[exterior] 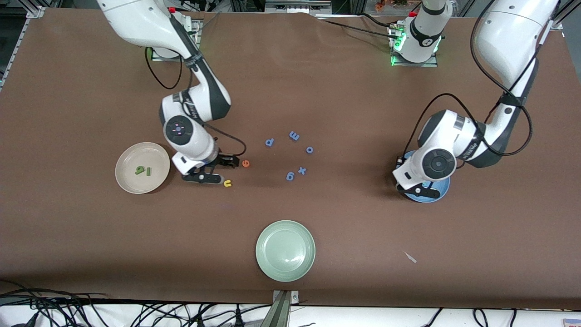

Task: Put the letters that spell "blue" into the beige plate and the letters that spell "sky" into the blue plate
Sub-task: 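Place the s on the blue plate while the right gripper grasps the e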

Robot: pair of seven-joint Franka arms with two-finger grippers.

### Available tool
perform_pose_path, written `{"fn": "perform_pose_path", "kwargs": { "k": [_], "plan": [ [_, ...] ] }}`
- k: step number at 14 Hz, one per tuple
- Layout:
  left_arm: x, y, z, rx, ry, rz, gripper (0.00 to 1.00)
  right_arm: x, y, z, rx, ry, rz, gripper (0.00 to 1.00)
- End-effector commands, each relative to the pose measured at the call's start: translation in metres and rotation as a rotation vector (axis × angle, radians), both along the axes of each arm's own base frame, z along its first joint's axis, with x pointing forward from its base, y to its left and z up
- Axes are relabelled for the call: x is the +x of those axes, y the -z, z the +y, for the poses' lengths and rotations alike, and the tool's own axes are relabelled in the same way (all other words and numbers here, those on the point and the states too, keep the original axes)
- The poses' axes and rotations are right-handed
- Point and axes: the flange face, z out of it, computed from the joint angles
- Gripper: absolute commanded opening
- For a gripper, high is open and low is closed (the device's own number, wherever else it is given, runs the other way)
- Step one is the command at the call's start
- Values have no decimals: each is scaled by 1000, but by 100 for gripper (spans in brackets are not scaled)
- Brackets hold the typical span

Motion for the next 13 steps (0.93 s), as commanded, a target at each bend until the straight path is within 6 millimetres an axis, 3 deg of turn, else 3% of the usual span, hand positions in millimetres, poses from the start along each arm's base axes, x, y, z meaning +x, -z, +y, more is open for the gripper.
{"fn": "perform_pose_path", "kwargs": {
  "k": [1,3,5,6,9,11,13],
  "plan": [
    [2,-3,12,-16,57,14,100,-6,11,23,13,20,-15,100],
    [5,-13,4,-26,57,-3,100,-15,17,40,16,20,-24,100],
    [18,-45,-6,-40,59,-55,100,-22,28,51,17,23,-34,100],
    [23,-68,-11,-45,62,-88,100,-25,34,56,17,23,-38,100],
    [37,-168,-16,-111,0,-206,100,-29,41,60,17,14,-43,92],
    [44,-221,-1,-156,-61,-267,100,-29,40,61,18,14,-44,79],
    [45,-270,28,-151,-113,-289,100,-28,39,61,20,15,-47,70]
  ]
}}
